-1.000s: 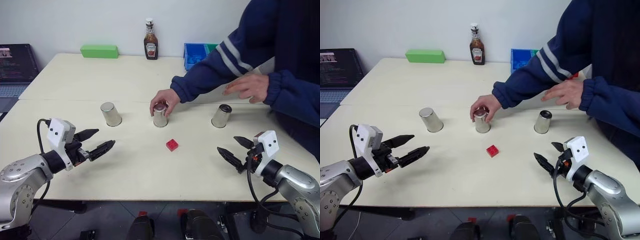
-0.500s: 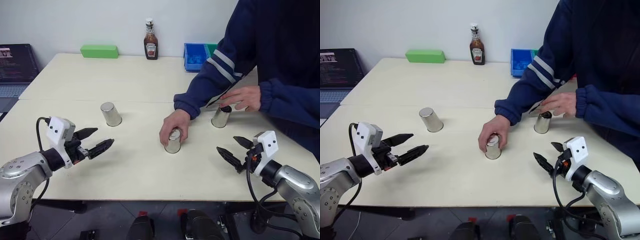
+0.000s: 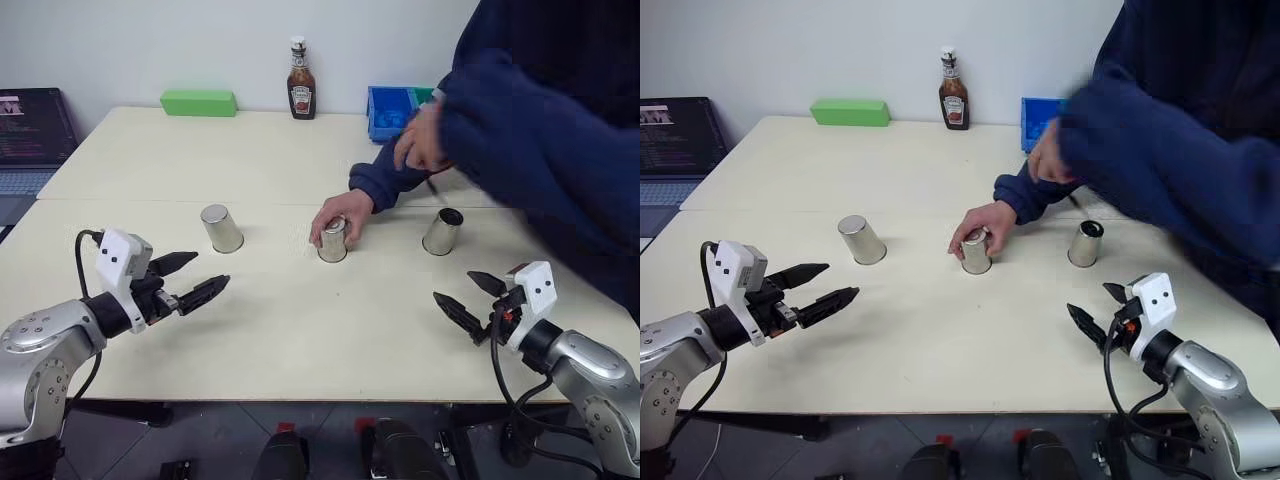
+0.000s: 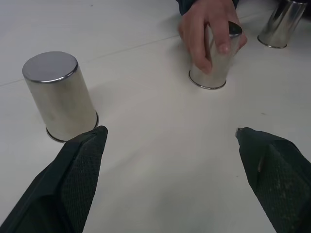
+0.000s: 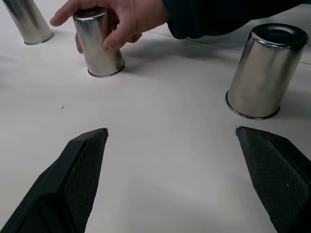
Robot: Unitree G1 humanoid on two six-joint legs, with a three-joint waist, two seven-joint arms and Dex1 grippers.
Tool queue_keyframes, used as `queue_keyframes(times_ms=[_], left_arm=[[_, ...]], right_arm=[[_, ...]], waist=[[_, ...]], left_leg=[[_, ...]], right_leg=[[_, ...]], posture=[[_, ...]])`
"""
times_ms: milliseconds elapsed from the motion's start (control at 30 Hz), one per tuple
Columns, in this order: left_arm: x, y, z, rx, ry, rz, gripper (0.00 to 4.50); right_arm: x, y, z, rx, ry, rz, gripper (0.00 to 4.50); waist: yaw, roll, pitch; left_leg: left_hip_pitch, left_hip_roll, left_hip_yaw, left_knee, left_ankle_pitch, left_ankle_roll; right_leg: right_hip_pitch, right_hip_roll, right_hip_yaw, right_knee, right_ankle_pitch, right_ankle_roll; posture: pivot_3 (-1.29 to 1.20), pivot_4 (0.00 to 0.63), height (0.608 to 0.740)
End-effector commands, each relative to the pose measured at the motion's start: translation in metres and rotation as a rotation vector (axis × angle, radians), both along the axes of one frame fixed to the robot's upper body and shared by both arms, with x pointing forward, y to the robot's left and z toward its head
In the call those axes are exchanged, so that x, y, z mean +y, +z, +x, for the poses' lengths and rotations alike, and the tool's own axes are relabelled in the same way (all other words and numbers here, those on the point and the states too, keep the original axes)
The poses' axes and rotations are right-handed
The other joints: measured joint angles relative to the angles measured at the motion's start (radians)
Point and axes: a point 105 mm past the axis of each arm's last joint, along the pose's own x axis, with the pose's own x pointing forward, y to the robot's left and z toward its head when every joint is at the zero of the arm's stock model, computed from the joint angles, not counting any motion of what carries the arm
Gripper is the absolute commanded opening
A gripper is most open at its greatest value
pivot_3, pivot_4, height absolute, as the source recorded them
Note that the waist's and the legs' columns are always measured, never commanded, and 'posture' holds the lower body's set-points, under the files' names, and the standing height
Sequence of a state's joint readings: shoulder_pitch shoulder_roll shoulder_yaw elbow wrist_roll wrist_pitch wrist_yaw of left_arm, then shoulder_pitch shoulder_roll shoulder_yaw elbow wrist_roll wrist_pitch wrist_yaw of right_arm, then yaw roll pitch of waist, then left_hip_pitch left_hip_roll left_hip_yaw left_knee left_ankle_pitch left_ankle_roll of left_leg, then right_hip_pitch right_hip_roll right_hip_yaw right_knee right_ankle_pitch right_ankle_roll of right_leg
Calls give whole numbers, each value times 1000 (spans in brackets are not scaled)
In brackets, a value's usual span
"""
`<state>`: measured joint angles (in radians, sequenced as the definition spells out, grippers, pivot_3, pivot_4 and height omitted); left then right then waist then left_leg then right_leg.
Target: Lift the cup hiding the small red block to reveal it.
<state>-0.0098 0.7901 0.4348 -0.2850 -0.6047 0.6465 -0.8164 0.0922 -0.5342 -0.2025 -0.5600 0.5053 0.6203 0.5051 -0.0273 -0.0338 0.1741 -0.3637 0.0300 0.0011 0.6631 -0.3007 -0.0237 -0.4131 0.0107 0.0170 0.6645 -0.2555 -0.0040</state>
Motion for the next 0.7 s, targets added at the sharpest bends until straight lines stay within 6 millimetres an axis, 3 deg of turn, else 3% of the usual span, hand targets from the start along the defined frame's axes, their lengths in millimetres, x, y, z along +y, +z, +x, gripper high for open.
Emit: queue_keyframes(times_ms=[33, 700], left_arm=[[-1, 10, 1, -40, -9, 30, 4500], [1, 10, 2, -44, 0, 39, 4500]], right_arm=[[3, 9, 2, -44, 8, 7, 4473], [5, 10, 4, -48, 5, 6, 4473]], waist=[[0, 0, 0], [0, 0, 0]], left_leg=[[0, 0, 0, 0, 0, 0], [0, 0, 0, 0, 0, 0]], right_leg=[[0, 0, 0, 0, 0, 0], [0, 0, 0, 0, 0, 0]], posture=[[0, 150, 740], [0, 150, 740]])
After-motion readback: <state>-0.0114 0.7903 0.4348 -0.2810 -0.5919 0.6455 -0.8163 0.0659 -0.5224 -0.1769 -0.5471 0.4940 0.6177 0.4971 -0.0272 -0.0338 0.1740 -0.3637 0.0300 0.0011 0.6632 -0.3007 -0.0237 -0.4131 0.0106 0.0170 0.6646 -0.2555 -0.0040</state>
